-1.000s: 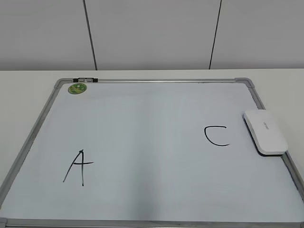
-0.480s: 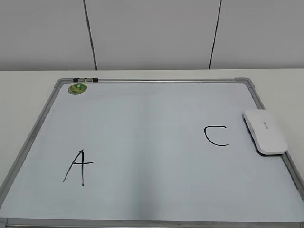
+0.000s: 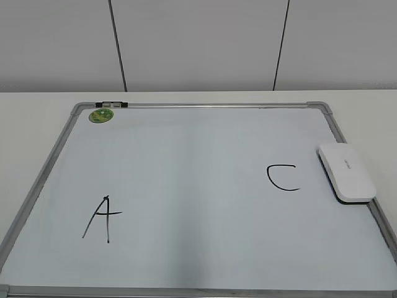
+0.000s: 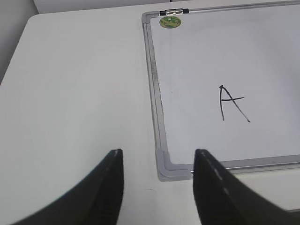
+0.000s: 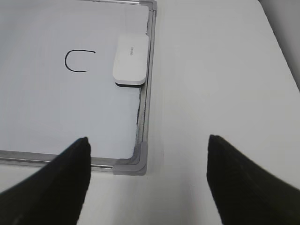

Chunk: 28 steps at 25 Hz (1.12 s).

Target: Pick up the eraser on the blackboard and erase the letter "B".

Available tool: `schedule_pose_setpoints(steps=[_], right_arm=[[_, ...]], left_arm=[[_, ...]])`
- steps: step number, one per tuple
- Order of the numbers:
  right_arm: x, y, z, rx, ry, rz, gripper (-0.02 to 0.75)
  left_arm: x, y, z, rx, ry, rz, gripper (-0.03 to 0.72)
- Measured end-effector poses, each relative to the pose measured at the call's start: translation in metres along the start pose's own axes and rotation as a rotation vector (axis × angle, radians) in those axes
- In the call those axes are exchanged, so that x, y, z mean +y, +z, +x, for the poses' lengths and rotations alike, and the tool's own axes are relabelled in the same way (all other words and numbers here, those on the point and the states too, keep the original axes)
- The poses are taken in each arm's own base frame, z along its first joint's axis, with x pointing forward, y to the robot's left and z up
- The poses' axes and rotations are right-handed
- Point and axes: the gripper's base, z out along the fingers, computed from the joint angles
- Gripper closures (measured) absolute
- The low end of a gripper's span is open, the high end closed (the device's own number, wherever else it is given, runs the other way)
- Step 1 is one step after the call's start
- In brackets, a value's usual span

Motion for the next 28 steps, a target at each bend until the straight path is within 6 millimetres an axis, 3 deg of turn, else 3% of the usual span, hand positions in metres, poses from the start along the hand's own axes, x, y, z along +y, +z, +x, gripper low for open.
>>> schedule_pose_setpoints(steps=[15, 28], right_arm=[[0.0000, 0.0000, 0.0000, 0.000, 0.000, 0.000, 0.147], [0.0000, 0.0000, 0.0000, 0.000, 0.000, 0.000, 0.147]], left_arm=[[0.0000, 0.0000, 0.0000, 0.000, 0.000, 0.000, 0.440], [0.0000, 0.0000, 0.0000, 0.000, 0.000, 0.000, 0.446]])
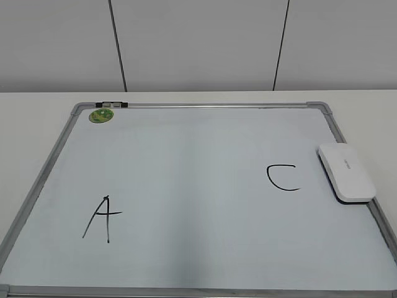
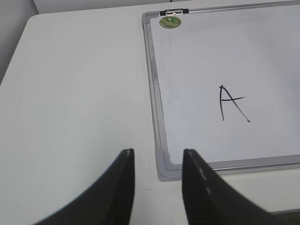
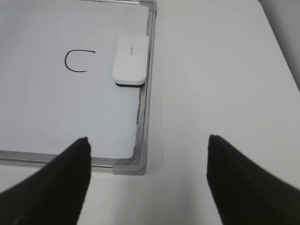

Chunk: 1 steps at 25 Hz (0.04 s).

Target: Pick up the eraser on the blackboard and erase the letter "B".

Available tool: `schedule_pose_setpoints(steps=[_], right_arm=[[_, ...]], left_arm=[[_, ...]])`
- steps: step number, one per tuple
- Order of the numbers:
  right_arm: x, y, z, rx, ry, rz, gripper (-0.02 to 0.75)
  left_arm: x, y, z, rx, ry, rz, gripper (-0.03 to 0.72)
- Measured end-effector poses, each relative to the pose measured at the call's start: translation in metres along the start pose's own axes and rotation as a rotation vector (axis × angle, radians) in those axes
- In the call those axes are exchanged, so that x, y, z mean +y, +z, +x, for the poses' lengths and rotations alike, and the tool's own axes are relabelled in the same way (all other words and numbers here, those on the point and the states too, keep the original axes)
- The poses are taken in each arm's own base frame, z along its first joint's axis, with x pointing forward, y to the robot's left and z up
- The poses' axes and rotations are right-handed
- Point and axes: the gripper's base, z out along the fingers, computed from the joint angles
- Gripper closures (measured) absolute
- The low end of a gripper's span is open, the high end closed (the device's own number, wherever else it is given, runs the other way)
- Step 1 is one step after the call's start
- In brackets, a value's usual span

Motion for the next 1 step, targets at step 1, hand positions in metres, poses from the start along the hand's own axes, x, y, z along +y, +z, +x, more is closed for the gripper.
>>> schedule_pose_setpoints(steps=[1], right_arm=[[0.0000, 0.0000, 0.0000, 0.000, 0.000, 0.000, 0.147]], left_arm=[[0.0000, 0.0000, 0.0000, 0.000, 0.000, 0.000, 0.447]])
